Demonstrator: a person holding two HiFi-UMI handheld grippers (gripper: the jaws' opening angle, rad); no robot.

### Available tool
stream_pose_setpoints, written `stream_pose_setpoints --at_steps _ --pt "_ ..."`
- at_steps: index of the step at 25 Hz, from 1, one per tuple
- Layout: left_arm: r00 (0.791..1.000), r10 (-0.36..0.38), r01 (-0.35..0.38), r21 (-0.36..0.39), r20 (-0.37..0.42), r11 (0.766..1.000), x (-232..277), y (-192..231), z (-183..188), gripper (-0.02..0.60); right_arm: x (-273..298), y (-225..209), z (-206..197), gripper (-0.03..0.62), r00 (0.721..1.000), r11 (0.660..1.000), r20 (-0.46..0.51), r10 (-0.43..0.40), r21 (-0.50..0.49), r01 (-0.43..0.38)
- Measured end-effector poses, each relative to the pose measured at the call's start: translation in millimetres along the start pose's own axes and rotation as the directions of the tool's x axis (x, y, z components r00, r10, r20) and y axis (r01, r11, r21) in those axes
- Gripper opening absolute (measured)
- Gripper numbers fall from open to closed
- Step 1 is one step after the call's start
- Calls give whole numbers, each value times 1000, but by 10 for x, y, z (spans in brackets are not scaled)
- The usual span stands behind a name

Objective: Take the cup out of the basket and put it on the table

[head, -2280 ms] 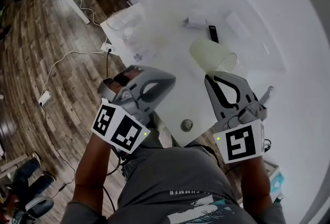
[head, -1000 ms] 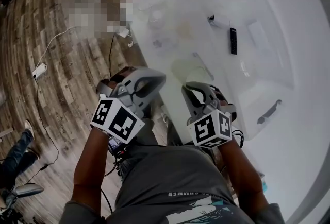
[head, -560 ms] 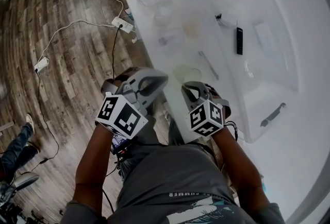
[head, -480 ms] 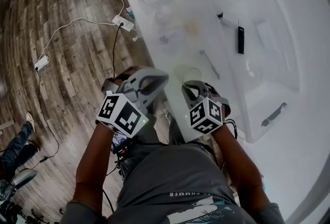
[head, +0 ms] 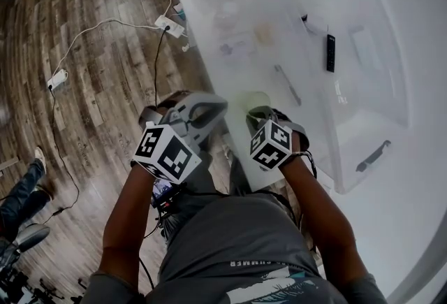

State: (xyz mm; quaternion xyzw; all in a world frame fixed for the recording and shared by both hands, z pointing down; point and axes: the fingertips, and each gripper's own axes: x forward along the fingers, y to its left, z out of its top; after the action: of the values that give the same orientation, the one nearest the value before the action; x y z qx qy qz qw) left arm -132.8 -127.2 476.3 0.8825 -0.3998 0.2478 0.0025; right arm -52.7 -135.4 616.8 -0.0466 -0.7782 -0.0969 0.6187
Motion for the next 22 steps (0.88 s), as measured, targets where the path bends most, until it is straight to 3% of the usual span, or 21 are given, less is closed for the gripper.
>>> stream_pose_setpoints --at_steps 9,22 --pt "1000 1 -1 -3 -8 1000 -64 -23 -40 9 71 -73 36 29 999 1000 -47 4 -12 -4" --pt "1000 2 -2 25 -18 1000 -150 -34 14 9 -143 -66 133 78 999 999 27 -33 -15 33"
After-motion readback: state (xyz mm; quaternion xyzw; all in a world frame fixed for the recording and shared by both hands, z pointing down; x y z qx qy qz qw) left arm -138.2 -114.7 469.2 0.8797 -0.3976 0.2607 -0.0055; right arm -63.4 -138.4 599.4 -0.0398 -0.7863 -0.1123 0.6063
